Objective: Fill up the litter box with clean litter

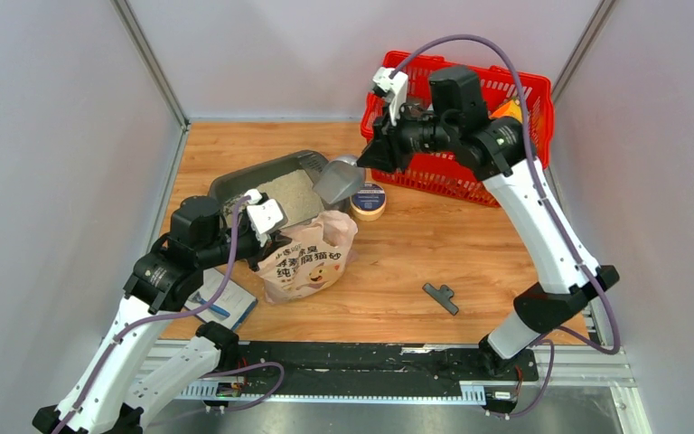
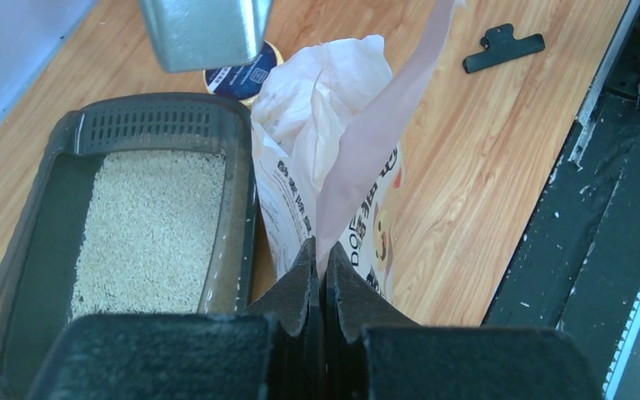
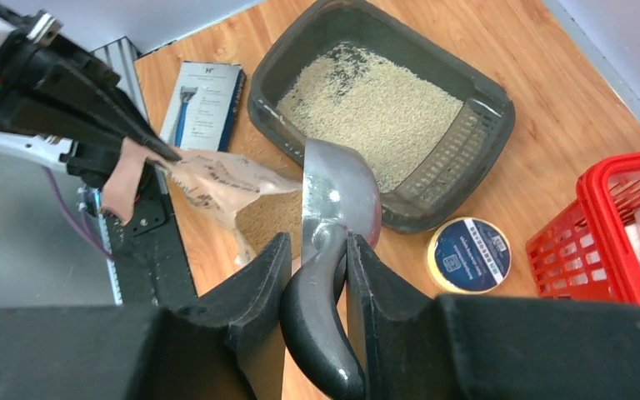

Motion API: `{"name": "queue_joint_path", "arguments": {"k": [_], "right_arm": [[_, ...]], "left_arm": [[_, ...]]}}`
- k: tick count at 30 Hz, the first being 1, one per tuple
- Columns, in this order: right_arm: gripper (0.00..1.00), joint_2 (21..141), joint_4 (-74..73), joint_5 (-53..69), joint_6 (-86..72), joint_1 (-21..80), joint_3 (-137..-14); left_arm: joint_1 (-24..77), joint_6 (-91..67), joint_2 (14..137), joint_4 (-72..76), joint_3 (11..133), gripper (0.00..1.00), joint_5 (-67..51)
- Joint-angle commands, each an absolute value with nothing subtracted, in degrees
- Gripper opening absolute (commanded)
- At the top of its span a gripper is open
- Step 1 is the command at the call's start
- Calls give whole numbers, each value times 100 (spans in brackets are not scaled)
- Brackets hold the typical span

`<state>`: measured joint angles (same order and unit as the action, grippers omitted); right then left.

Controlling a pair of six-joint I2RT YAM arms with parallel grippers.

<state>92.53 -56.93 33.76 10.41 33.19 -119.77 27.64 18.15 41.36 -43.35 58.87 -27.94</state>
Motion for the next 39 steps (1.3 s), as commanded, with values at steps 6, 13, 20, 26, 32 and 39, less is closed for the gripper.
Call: {"name": "queue_joint_path", "arguments": {"k": [6, 13, 20, 26, 32, 39], "right_arm": [[0, 9114, -6880, 3709, 1520, 3278, -12208], [0, 9299, -6891, 3490, 1530, 3497, -11848], [0, 9852, -6820, 2156, 784, 4200, -11918], [0, 10064, -6513, 925, -333, 4465, -11479], [0, 9941, -5793, 669, -633, 4474, -10953], [0, 9721, -4985, 247, -773, 4789, -9741]], "left_arm": [[2760, 1591, 4025, -3498, 6100, 0, -2927], [2760, 1661, 4008, -3533, 6214, 0, -2865], [2760, 1372, 3894, -3437, 6205, 0, -3269], [2760, 792, 3666, -2981, 5898, 0, -3489], [2760, 1001, 3893, -3408, 6134, 0, -3305], [2760, 1125, 3964, -3358, 6292, 0, -3410]]}}
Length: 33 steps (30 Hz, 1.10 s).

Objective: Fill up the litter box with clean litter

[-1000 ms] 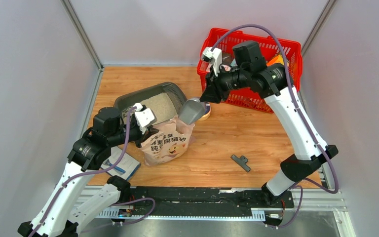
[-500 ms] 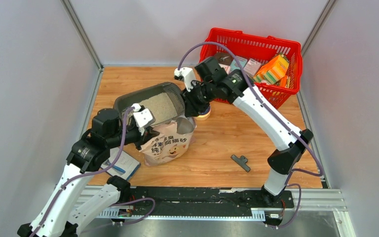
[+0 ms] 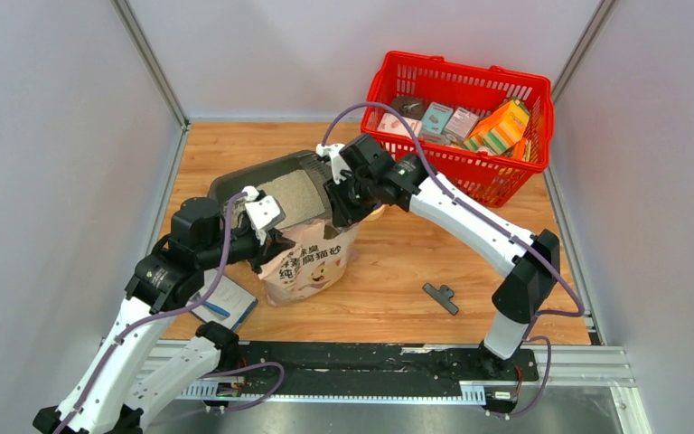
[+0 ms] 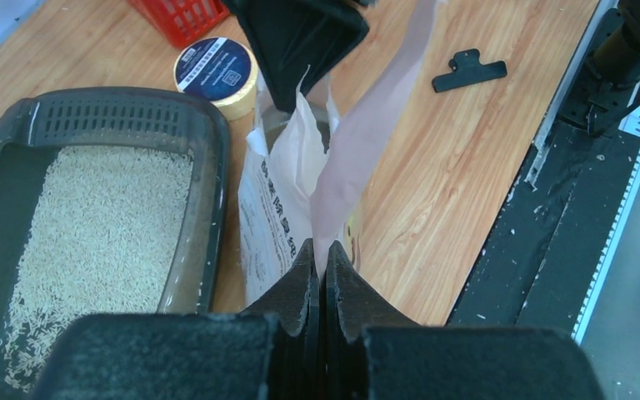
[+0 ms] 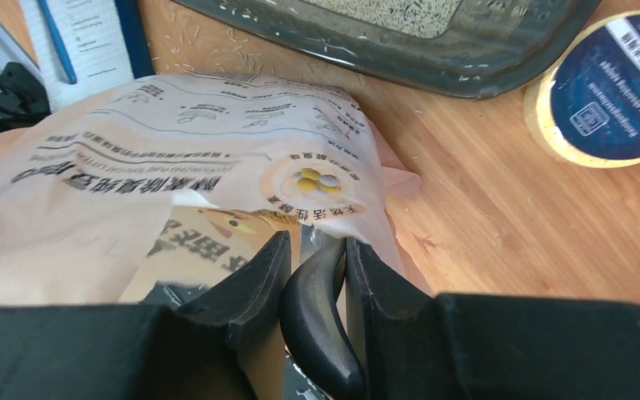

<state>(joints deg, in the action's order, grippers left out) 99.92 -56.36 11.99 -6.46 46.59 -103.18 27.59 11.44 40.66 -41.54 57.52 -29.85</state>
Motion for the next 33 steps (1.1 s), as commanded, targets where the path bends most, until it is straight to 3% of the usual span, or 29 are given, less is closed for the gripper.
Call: {"name": "queue_joint_path", "arguments": {"k": [1, 13, 21, 33], "right_arm": [[0, 9703, -4949, 203, -791, 4851, -9634], [0, 10335, -5063, -150, -1704, 5247, -9237], [0, 10775, -4765, 1641, -2206, 4931, -9747], [0, 10635, -3886, 4156, -3092, 4237, -9475]], "left_arm": [[2760, 1073, 3964, -3323, 6310, 0, -3445], [2760, 818, 3894, -2787, 6240, 0, -3463], [2760, 773, 3946, -2716, 6275, 0, -3559], [2760, 914, 3885, -2681, 6144, 0, -3498]]}}
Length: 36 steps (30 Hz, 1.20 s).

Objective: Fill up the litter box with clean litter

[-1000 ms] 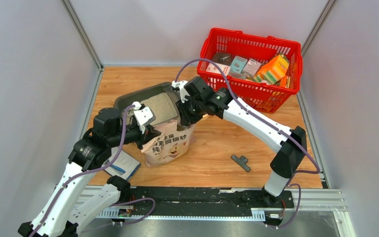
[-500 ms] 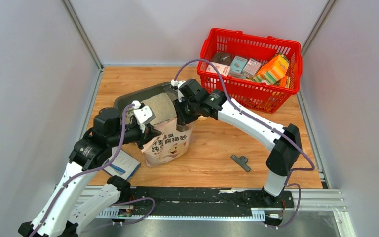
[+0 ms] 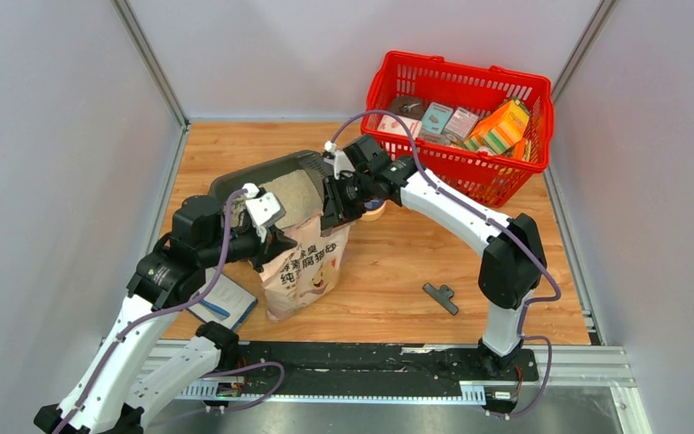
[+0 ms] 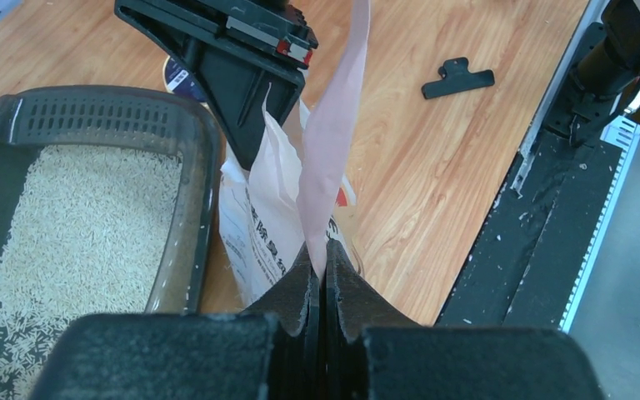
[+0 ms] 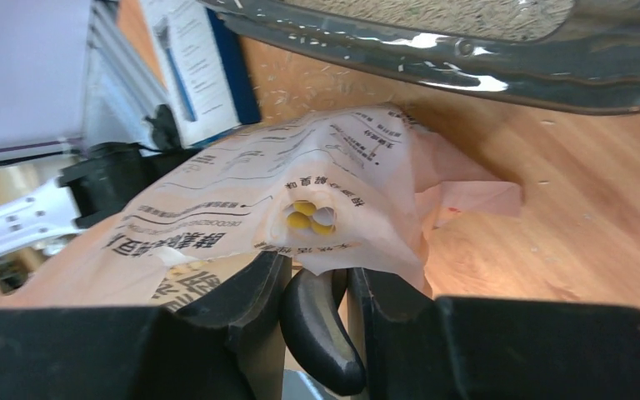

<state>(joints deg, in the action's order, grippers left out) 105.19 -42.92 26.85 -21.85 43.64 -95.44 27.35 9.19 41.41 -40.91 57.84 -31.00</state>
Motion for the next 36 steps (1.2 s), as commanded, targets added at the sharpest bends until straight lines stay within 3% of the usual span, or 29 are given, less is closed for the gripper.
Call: {"name": "queue_joint_path", "arguments": {"k": [1, 10, 19, 25, 36], "right_arm": [[0, 10643, -3798, 4288, -3181, 4202, -9483], [0, 10653, -3305, 5106, -3770, 3894, -9862], [0, 10178, -3383, 5634, -3876, 3296, -9009], [0, 9668, -3490, 5361, -3971, 3173, -9132], [0, 9791, -3059, 6222, -4376, 2549, -8474]], "left_arm": [[2760, 931, 3859, -2715, 6152, 0, -3472], [2760, 1871, 3850, -3452, 6433, 0, -3419], [2760, 3576, 3586, -4349, 6767, 0, -2813], [2760, 3780, 3402, -4790, 6794, 0, -2593], [2760, 4017, 3296, -4914, 6671, 0, -2347]]}}
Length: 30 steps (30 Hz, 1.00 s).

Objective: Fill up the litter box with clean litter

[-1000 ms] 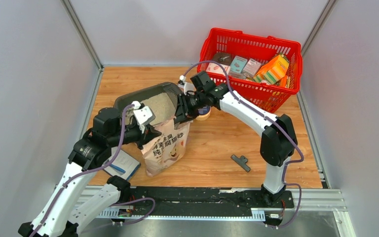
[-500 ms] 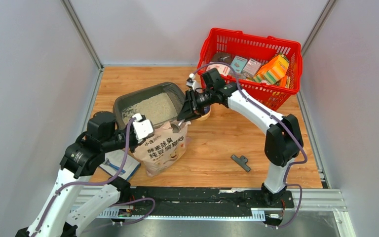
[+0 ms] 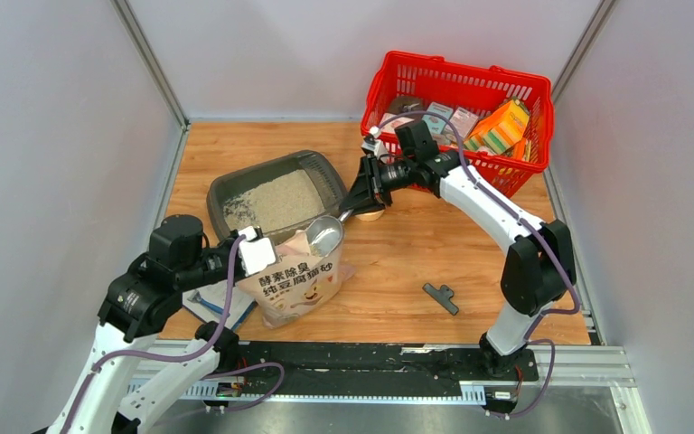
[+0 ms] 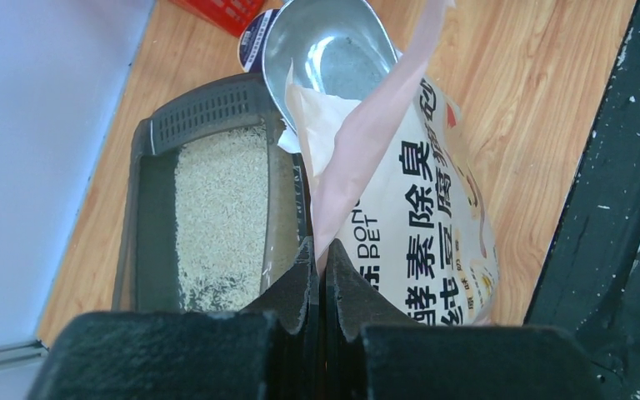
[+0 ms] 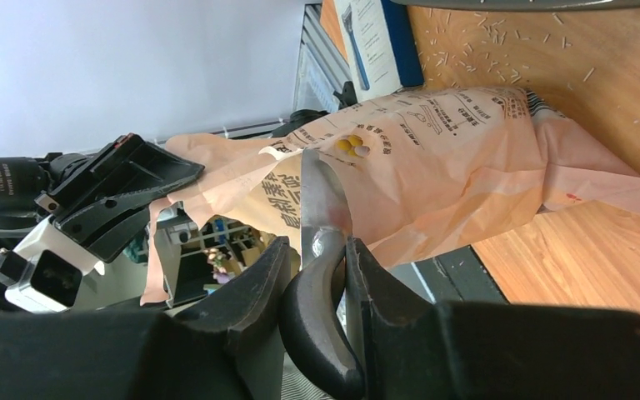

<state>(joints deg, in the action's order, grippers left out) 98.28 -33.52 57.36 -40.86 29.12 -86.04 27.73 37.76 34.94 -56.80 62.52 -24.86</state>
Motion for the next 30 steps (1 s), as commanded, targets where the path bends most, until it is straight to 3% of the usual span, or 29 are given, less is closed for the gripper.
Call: {"name": "queue_joint_path", "arguments": {"k": [1, 8, 17, 25, 30], "right_arm": [[0, 9791, -2972, 6292, -4447, 2523, -8386], [0, 9546, -1969, 6900, -4914, 2409, -7787], [0, 9018, -1503, 5969, -4913, 2197, -7690], [0, 8745, -1845, 5827, -4781, 2197, -7795], [0, 8780, -2995, 5345, -3722, 2241, -8287]], "left_arm": [[2760, 3973, 3287, -4904, 6671, 0, -2321], [2760, 4456, 3191, -5212, 6557, 0, -2057], [2751, 4421, 3348, -5300, 6872, 0, -1828], [2742, 4544, 3402, -5098, 6891, 0, -1758], [2742, 4456, 3384, -5080, 6917, 0, -1810]]}}
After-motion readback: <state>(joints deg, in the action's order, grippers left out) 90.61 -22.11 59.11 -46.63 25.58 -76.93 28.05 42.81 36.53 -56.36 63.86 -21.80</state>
